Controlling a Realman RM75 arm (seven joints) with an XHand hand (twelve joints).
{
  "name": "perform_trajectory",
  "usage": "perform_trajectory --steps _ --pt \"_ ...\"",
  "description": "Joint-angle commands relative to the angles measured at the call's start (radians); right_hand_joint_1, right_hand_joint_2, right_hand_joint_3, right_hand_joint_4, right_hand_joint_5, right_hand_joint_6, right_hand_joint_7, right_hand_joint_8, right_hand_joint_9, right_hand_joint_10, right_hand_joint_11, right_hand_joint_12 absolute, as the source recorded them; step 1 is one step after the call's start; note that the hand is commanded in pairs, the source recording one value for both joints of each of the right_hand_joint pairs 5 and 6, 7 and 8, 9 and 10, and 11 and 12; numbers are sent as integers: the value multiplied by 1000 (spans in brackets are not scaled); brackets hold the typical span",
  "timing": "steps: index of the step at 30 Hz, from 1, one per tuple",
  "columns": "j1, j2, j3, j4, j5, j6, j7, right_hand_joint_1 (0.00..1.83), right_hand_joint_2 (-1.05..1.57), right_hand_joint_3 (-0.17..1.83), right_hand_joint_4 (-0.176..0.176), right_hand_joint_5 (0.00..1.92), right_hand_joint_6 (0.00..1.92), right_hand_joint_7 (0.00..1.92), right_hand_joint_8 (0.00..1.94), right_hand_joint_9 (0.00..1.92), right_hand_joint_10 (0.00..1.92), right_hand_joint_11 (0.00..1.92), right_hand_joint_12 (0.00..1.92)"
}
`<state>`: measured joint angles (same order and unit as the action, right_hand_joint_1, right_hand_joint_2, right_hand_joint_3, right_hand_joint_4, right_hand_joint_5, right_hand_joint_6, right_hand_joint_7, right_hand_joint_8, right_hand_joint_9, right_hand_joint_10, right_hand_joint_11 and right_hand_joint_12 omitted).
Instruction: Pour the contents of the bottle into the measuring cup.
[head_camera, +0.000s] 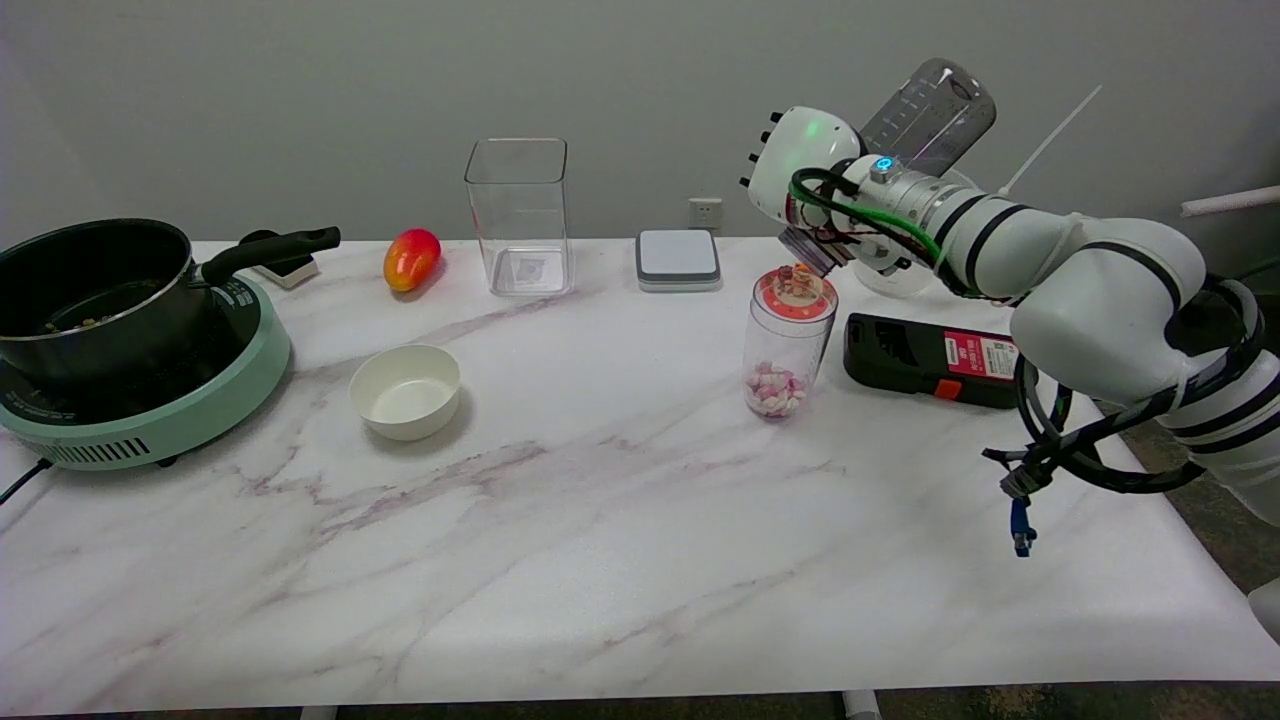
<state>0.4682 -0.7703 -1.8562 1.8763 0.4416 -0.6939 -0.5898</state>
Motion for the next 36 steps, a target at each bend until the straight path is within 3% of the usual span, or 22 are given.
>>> perform_trajectory --steps 1,36 --pt "-12 2 5 2 36 14 -43 1448 455 1238 0 1272 1272 1443 1443 1312 1312 1079 1079" --pt "-109 6 86 2 138 66 -217 1428 560 1117 0 1315 1315 1464 1464 1338 1338 1106 1106"
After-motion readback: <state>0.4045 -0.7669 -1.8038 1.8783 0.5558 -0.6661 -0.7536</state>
